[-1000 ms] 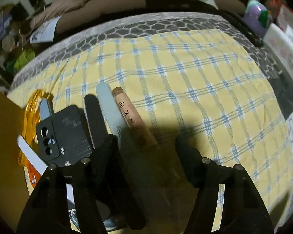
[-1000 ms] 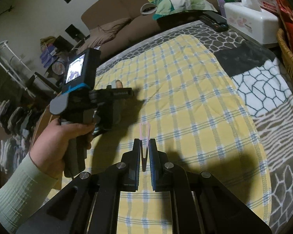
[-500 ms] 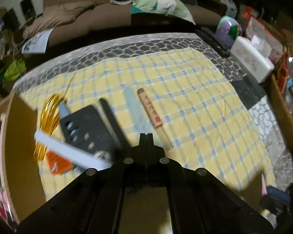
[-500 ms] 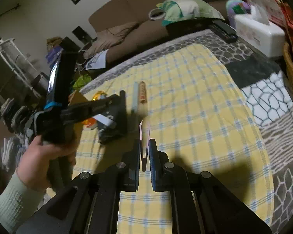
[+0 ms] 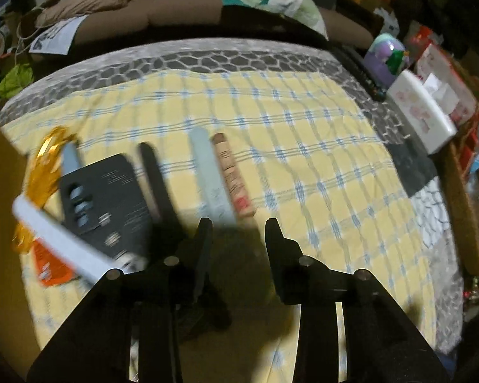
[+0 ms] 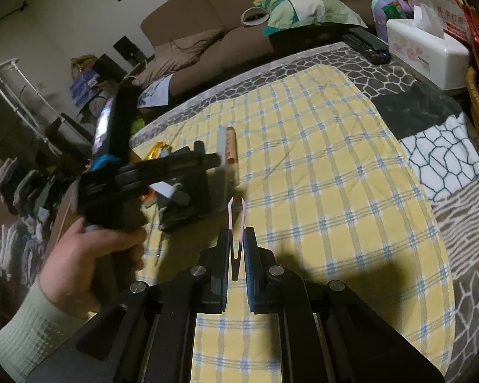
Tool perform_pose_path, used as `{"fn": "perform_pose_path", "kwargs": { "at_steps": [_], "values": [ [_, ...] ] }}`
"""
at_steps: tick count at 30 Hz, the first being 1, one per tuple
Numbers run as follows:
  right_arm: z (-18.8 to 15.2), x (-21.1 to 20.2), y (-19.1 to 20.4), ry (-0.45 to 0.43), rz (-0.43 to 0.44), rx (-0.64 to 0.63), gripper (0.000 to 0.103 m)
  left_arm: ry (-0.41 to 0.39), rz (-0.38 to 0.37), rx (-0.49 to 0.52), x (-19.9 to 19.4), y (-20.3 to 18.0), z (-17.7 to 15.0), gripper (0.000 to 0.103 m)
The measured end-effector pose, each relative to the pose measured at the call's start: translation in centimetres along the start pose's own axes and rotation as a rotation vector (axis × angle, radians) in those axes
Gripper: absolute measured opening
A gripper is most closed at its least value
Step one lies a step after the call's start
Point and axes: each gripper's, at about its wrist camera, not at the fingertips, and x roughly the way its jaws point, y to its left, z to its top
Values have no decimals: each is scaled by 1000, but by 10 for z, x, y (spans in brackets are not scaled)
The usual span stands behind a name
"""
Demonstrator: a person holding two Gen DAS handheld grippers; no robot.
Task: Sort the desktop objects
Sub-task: 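Grasp the pale nail file and wooden-cased vial together with the left tool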
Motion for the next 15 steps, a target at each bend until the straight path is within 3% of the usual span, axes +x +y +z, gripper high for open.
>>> {"fn": "perform_pose_path", "kwargs": {
  "at_steps": [5,7,9,12,15],
  "values": [
    [0,6,-19,23,-8,20,8,-6,128,56,25,-20,16,33],
    [0,6,-25,28,-8,26,8,-4,124,69,30,-27,21,54],
    [-2,6,-29,29,-6,35,8,-9,115,82,32,-34,21,60],
    [-2,3,-34,23,-2,43,8,-31,33,70,23,-32,20,48],
    [-2,2,-33,25,5,39,8,-71,61,-17,9,-8,22,47]
  ]
}}
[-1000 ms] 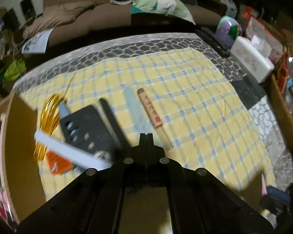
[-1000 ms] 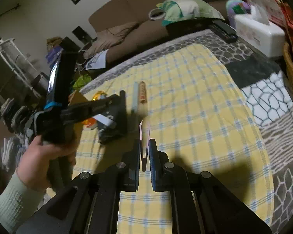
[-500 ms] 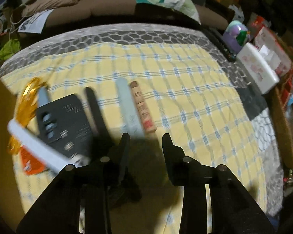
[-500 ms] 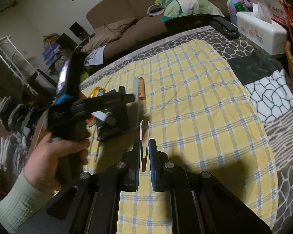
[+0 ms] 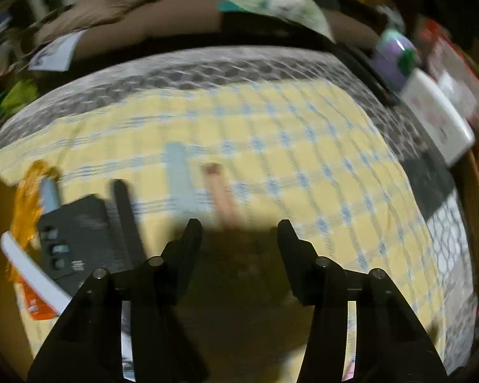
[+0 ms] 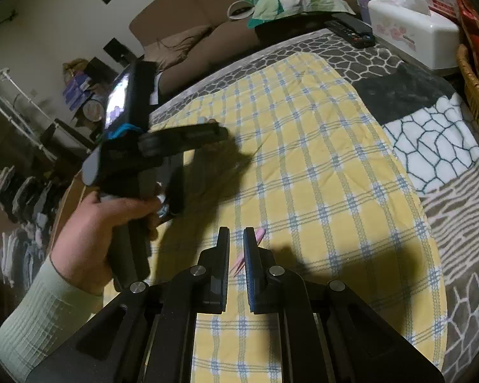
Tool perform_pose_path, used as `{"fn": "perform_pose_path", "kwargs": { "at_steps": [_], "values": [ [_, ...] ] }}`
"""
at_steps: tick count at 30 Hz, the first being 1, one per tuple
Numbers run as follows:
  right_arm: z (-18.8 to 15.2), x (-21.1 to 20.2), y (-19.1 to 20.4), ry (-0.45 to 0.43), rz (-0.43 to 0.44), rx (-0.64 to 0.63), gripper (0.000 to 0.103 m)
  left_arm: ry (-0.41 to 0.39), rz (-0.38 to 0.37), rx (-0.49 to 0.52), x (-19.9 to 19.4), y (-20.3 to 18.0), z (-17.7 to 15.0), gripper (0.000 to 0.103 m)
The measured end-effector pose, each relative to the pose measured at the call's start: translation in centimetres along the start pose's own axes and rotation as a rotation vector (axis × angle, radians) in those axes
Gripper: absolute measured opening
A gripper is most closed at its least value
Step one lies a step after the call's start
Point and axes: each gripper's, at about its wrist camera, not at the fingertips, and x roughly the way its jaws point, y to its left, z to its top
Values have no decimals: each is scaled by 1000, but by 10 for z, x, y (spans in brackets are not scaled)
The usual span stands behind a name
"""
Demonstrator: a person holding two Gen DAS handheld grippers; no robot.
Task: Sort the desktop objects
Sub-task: 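Grasp the pale nail file and wooden-cased vial together with the left tool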
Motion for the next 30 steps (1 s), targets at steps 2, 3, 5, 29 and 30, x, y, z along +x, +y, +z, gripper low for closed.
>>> {"fn": "perform_pose_path", "kwargs": {
  "at_steps": [2,3,5,29,30],
  "values": [
    [-1,0,0,2,-9,-7,8,-11,28,-36,-4,14,1,47],
    [-1,1,-1,6,-9,1,8,-10,39,-46,-5,19,2,47],
    [-2,4,-4,13,-11,18,11,24,56,-49,1,27,0,58],
    [-2,25,0,48,-63,37,19,10,-173,36,-24,-2,-27,32],
    [-2,24,0,47,-63,38,19,3,-192,30,-34,0,-28,32]
  ]
}}
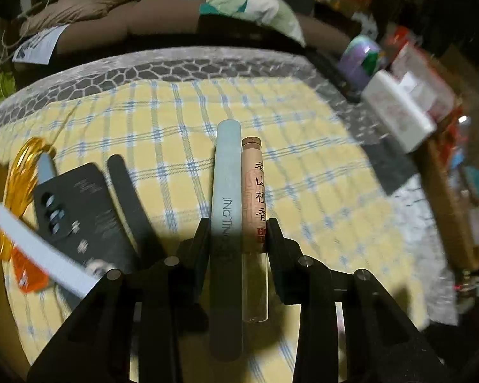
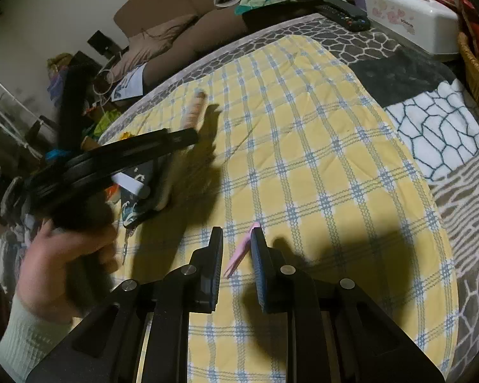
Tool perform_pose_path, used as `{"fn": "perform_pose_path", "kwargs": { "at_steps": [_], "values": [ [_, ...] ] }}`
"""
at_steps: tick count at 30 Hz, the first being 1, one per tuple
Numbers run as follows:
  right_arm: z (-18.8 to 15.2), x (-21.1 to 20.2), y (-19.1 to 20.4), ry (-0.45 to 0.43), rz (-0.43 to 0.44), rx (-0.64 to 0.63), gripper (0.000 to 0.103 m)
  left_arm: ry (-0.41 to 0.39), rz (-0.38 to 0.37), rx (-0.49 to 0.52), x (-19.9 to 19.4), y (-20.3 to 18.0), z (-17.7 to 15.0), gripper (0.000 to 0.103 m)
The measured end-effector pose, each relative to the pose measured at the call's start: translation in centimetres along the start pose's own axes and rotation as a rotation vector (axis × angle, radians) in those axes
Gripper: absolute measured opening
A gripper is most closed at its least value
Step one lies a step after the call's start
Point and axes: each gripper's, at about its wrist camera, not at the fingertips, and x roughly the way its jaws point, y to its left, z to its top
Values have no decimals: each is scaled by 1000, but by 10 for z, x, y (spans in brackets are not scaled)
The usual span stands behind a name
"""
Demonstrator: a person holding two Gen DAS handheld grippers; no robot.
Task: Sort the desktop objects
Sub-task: 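Grasp the pale nail file and wooden-cased vial together with the left tool, then carry the nail file and vial over the cardboard box with the left tool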
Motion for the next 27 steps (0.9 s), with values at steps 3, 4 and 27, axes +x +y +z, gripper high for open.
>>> {"fn": "perform_pose_path", "kwargs": {
  "at_steps": [3,4,27],
  "values": [
    [2,-3,1,-6,6,8,19,-39,-64,-16,-39,7,-9,32],
    [2,-4,2,-7,8,10,19,-58,-86,-24,-58,10,-14,32],
    [8,31,118,-38,47,-157,63,-297,-221,-259,-266,128,-117,32]
  ]
}}
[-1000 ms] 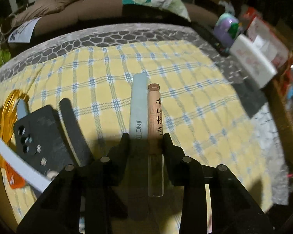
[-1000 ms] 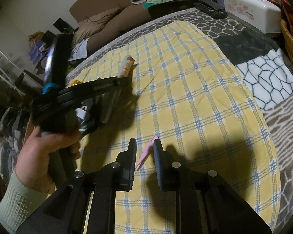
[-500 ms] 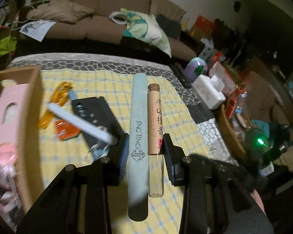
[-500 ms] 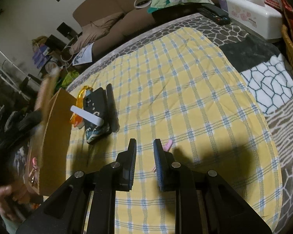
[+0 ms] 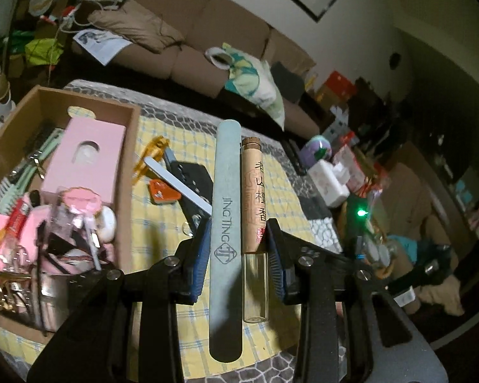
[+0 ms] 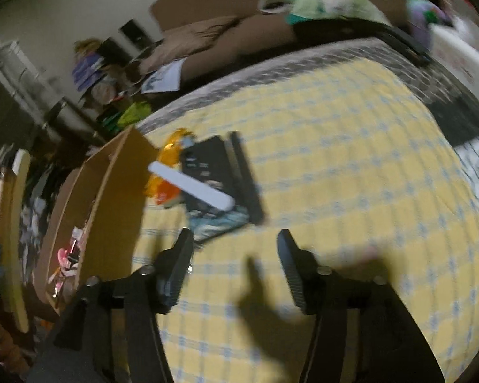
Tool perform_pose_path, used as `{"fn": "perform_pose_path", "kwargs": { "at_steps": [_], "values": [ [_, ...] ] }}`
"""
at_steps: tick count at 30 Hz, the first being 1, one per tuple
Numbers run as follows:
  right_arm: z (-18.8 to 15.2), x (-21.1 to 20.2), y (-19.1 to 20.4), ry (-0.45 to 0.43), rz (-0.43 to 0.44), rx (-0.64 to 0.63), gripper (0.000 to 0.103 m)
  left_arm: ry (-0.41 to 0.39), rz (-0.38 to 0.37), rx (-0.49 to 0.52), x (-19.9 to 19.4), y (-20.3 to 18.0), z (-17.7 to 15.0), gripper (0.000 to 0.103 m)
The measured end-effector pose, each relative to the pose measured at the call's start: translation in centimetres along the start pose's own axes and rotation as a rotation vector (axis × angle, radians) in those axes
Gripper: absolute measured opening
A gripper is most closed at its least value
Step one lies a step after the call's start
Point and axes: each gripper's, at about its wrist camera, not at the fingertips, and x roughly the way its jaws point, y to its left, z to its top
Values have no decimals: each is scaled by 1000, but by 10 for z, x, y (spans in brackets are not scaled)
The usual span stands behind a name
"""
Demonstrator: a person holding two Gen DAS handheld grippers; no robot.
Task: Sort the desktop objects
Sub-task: 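Carry the nail file and vial over the cardboard box with the left tool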
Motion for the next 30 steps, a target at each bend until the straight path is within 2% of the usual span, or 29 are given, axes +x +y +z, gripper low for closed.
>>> {"fn": "perform_pose_path", "kwargs": {
  "at_steps": [2,11,15,17,21,22,24,26,30],
  "values": [
    [6,15,19,-9,-15,-69,68,-24,-7,-19,-10,11,4,32],
    [39,111,102,64,-95,-532,71,-67,5,-102,-24,60,21,32],
    [48,152,119,146,-136,-726,71,-67,-13,-128,-24,71,23,32],
    [47,164,120,177,-132,-773,71,-66,-20,-140,-24,76,23,32],
    [46,181,119,228,-110,-797,64,-73,-24,-154,-26,84,25,32],
    [46,181,119,216,-101,-784,52,-77,-24,-158,-28,85,25,32],
    [50,180,116,212,-100,-757,40,-83,-24,-164,-30,88,25,32],
    [55,174,108,213,-79,-709,19,-88,-20,-172,-32,91,26,32],
    [65,155,89,196,-64,-604,18,-100,-3,-195,-34,101,28,32]
  ]
}}
